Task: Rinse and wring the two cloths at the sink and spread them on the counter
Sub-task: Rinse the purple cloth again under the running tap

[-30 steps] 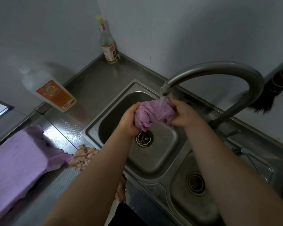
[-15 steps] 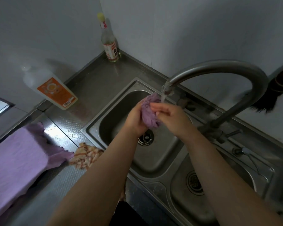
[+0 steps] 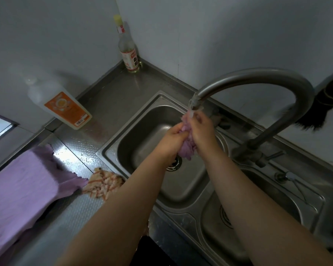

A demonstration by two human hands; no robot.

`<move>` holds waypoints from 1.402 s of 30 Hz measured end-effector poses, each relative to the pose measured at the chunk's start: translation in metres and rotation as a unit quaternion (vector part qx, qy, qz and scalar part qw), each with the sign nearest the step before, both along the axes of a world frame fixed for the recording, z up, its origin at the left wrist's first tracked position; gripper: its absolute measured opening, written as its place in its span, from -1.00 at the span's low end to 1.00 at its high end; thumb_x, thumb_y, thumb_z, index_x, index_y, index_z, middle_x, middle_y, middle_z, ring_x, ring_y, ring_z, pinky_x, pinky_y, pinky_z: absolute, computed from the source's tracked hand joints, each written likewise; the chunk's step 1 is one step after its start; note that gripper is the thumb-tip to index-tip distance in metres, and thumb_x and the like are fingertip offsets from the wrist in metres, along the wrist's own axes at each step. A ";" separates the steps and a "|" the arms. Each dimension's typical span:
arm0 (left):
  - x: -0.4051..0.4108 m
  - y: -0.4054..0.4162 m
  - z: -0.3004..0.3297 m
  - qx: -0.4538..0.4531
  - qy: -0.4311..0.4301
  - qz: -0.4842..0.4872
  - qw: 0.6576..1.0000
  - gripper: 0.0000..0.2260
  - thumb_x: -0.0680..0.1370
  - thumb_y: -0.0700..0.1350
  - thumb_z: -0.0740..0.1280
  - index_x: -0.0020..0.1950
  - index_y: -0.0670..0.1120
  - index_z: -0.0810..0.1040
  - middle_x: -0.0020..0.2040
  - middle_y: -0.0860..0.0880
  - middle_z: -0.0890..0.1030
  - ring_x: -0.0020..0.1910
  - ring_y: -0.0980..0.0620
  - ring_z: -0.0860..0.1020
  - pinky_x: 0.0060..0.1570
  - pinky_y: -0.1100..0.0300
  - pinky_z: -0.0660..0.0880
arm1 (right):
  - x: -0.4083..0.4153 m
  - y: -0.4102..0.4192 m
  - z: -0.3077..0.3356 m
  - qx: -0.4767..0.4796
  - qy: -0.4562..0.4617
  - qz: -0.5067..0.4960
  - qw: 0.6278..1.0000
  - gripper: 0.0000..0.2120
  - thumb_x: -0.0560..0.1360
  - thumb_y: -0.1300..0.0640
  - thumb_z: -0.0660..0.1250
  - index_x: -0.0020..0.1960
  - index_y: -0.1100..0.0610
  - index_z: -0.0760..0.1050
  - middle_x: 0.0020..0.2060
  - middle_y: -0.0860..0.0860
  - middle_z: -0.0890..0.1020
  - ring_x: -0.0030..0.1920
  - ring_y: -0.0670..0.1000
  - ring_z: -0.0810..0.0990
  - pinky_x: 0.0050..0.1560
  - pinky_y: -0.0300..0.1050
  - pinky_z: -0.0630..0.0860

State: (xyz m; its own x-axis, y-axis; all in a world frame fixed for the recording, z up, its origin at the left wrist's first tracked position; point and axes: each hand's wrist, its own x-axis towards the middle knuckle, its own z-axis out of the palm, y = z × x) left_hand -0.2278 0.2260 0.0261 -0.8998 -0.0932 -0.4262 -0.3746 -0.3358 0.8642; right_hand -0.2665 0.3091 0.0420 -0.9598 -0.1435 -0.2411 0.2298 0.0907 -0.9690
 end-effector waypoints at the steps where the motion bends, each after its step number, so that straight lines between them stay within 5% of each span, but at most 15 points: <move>1: 0.001 0.002 0.001 -0.028 0.004 0.021 0.999 -0.85 0.60 -0.19 0.22 0.10 -0.23 0.49 -0.13 -0.24 0.57 -0.23 -0.12 0.57 -0.23 0.08 0.56 | -0.003 -0.003 -0.003 -0.016 -0.032 -0.024 0.999 -0.77 0.61 0.03 0.20 0.00 0.16 0.54 -0.13 0.09 0.64 -0.10 0.01 0.64 -0.10 -0.17 0.59; 5: 0.005 0.005 0.001 -0.048 0.005 0.143 0.989 -0.77 0.57 -0.06 0.27 0.21 0.10 0.38 0.29 -0.17 0.44 0.19 -0.10 0.55 0.16 -0.01 0.56 | -0.017 -0.023 -0.007 -0.121 -0.134 -0.124 0.976 -0.76 0.64 0.05 0.12 -0.02 0.16 0.48 -0.24 0.06 0.60 -0.22 0.00 0.66 -0.21 -0.19 0.59; 9: 0.009 0.004 0.008 -0.044 -0.029 0.113 0.992 -0.79 0.66 -0.14 0.15 0.29 -0.11 0.28 0.22 -0.18 0.46 0.03 0.01 0.56 -0.25 0.28 0.59 | -0.027 -0.028 0.000 -0.113 -0.113 -0.156 0.975 -0.78 0.64 0.09 0.15 0.00 0.15 0.53 -0.23 -0.01 0.61 -0.22 -0.08 0.64 -0.27 -0.31 0.55; 13: 0.009 0.000 0.007 -0.088 -0.057 0.078 0.991 -0.66 0.66 0.02 0.13 0.31 -0.20 0.35 0.22 -0.19 0.55 0.18 -0.08 0.56 0.22 0.02 0.51 | -0.032 -0.030 0.006 -0.088 -0.075 -0.156 0.981 -0.74 0.62 0.19 0.17 -0.25 0.11 0.42 -0.36 -0.01 0.48 -0.37 -0.10 0.49 -0.33 -0.30 0.44; 15: 0.010 -0.005 0.009 -0.072 -0.083 0.049 0.993 -0.55 0.61 0.14 0.20 0.29 -0.21 0.44 0.17 -0.22 0.61 0.17 -0.12 0.59 0.27 -0.08 0.48 | -0.035 -0.030 0.007 -0.045 -0.073 -0.141 0.986 -0.76 0.62 0.20 0.15 -0.22 0.14 0.41 -0.35 0.01 0.48 -0.45 -0.15 0.51 -0.47 -0.38 0.40; 17: 0.013 -0.014 0.011 -0.072 -0.099 -0.024 0.992 -0.52 0.58 0.21 0.20 0.18 -0.18 0.55 0.07 -0.19 0.66 0.06 -0.09 0.64 0.16 0.02 0.54 | -0.038 -0.029 0.015 -0.033 -0.074 -0.149 0.986 -0.79 0.65 0.17 0.11 -0.08 0.18 0.45 -0.33 -0.01 0.49 -0.52 -0.23 0.50 -0.53 -0.41 0.38; 19: 0.019 -0.023 0.013 -0.029 -0.116 -0.101 0.988 -0.64 0.62 0.11 0.18 0.10 -0.15 0.56 -0.12 -0.07 0.70 -0.16 0.05 0.67 -0.12 0.19 0.59 | -0.049 -0.023 0.024 -0.144 -0.127 -0.200 0.961 -0.69 0.67 0.05 0.07 0.00 0.22 0.49 -0.35 -0.03 0.52 -0.42 -0.17 0.55 -0.40 -0.32 0.47; 21: 0.024 -0.034 0.010 0.056 -0.108 -0.090 0.988 -0.82 0.64 -0.08 0.20 0.07 -0.14 0.54 -0.27 0.02 0.66 -0.30 0.15 0.62 -0.26 0.29 0.56 | -0.056 -0.007 0.022 -0.228 -0.149 -0.205 0.940 -0.60 0.66 -0.04 0.07 -0.24 0.13 0.46 -0.46 -0.03 0.50 -0.37 -0.05 0.56 -0.32 -0.22 0.52; 25: 0.024 -0.065 0.011 0.201 -0.045 0.065 0.976 -0.76 0.59 -0.14 0.24 0.21 -0.21 0.51 -0.06 -0.10 0.59 -0.04 -0.01 0.57 0.10 0.12 0.52 | -0.052 0.034 0.005 -0.148 -0.150 -0.038 0.977 -0.53 0.65 0.06 0.11 -0.43 0.07 0.42 -0.48 -0.04 0.52 -0.52 -0.11 0.48 -0.49 -0.27 0.45; 27: 0.021 -0.073 0.014 0.201 -0.031 0.090 0.975 -0.78 0.59 -0.09 0.22 0.14 -0.17 0.53 -0.11 -0.10 0.59 -0.09 -0.02 0.59 0.02 0.08 0.56 | -0.043 0.049 0.003 0.048 -0.117 0.049 0.991 -0.78 0.64 0.11 0.14 -0.03 0.07 0.56 -0.09 0.00 0.64 -0.31 -0.10 0.60 -0.45 -0.25 0.48; 29: 0.014 -0.072 0.020 0.165 -0.025 0.069 0.983 -0.79 0.63 -0.08 0.17 0.02 -0.17 0.51 -0.25 -0.08 0.64 -0.22 0.01 0.65 -0.14 0.14 0.61 | -0.037 0.060 -0.004 0.157 -0.063 0.175 0.970 -0.55 0.58 0.31 0.18 0.37 -0.09 0.37 0.18 -0.04 0.50 -0.16 -0.13 0.60 -0.41 -0.27 0.48; 31: 0.005 -0.061 0.030 0.109 -0.030 0.020 0.993 -0.77 0.63 -0.06 0.17 0.00 -0.19 0.52 -0.20 -0.13 0.65 -0.20 -0.01 0.65 -0.09 0.14 0.62 | -0.030 0.059 -0.013 0.164 -0.019 0.307 0.937 -0.28 0.48 0.43 0.27 0.43 -0.17 0.18 0.19 0.00 0.46 -0.09 -0.21 0.58 -0.30 -0.41 0.48; 35: -0.011 -0.037 0.041 0.064 -0.033 -0.052 0.996 -0.80 0.59 -0.04 0.26 -0.09 -0.15 0.57 -0.21 -0.11 0.63 -0.23 0.01 0.61 -0.06 0.14 0.55 | -0.004 0.033 -0.022 0.101 -0.035 0.411 0.905 -0.32 0.42 0.40 0.41 0.44 0.11 0.25 0.19 -0.04 0.49 0.21 -0.14 0.47 0.05 -0.54 0.37; 38: -0.016 -0.040 0.049 0.087 0.005 -0.055 0.995 -0.93 0.55 -0.15 0.31 -0.09 -0.14 0.52 -0.20 -0.10 0.60 -0.21 0.01 0.59 -0.07 0.14 0.56 | 0.006 0.022 -0.039 0.011 -0.105 0.322 0.941 -0.52 0.45 0.34 0.41 0.30 0.03 0.41 0.10 -0.07 0.61 0.14 -0.14 0.58 0.12 -0.33 0.48; 42: -0.014 -0.064 0.051 0.017 -0.020 0.042 0.999 -0.92 0.58 -0.26 0.28 -0.12 -0.17 0.48 -0.25 -0.09 0.62 -0.28 0.04 0.64 -0.14 0.17 0.62 | 0.010 0.032 -0.054 0.061 -0.151 0.156 0.974 -0.82 0.51 0.34 0.29 0.06 0.14 0.46 -0.03 0.16 0.58 -0.18 0.03 0.57 -0.16 -0.10 0.49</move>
